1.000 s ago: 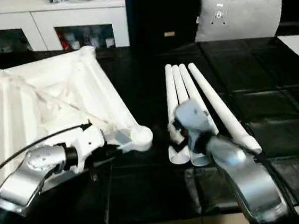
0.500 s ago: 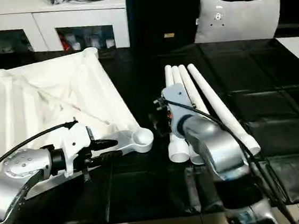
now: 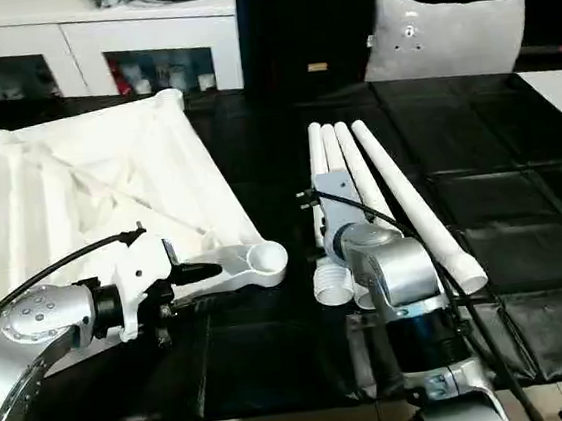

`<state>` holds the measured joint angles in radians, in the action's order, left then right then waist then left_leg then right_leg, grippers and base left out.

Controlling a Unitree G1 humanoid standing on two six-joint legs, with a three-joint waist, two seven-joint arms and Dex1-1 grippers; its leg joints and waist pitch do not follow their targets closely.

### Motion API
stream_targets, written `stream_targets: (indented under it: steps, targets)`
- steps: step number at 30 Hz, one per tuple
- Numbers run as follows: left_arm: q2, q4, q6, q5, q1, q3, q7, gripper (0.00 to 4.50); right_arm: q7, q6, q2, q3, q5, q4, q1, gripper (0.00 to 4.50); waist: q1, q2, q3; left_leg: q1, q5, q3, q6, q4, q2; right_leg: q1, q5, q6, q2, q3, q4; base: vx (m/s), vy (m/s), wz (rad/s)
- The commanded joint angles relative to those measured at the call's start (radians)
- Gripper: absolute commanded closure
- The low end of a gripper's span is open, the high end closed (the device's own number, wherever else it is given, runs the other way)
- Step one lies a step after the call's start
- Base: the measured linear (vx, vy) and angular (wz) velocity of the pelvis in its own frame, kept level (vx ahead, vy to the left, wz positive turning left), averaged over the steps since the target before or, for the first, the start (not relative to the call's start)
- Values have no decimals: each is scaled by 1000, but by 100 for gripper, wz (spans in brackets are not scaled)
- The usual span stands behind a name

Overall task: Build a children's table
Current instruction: Pick table leg

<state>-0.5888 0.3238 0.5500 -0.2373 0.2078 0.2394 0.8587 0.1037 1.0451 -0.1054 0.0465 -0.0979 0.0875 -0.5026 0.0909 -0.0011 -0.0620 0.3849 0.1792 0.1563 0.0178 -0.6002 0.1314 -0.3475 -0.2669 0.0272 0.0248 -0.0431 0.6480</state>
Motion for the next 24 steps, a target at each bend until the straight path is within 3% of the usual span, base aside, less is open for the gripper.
stream_targets:
  steps: [1,7,8,17,19,24]
  targets:
    - [-8,23,14,5,14,10,-3,239,0,28,9,-28,-24,23,-2,0,1,11,62,-29,119,-38,65,77,100,22,38,158,132,64,-69,0,0,0]
    - [-3,32,26,5,18,13,-8,239,11,24,6,-30,-26,35,3,0,1,9,61,-29,125,-36,73,78,99,21,25,159,133,64,-71,0,0,0]
    - [-1,33,27,4,19,13,-9,238,13,26,5,-32,-25,38,3,28,1,8,61,-28,122,-36,73,77,98,22,26,159,132,64,-71,0,0,0]
    - [1,43,35,5,22,22,-10,238,27,86,-7,-69,-43,79,-9,79,1,6,61,-29,127,-37,72,79,100,21,6,155,132,64,-72,0,0,0]
    - [4,44,34,5,21,24,-12,238,34,90,-9,-74,-48,83,-12,117,1,7,61,-29,130,-37,74,78,100,21,10,157,133,64,-73,0,0,0]
    - [7,33,24,18,27,36,-16,238,34,92,-12,-77,-47,86,-12,158,0,7,62,-29,121,-36,73,77,99,21,28,159,132,64,-72,0,0,0]
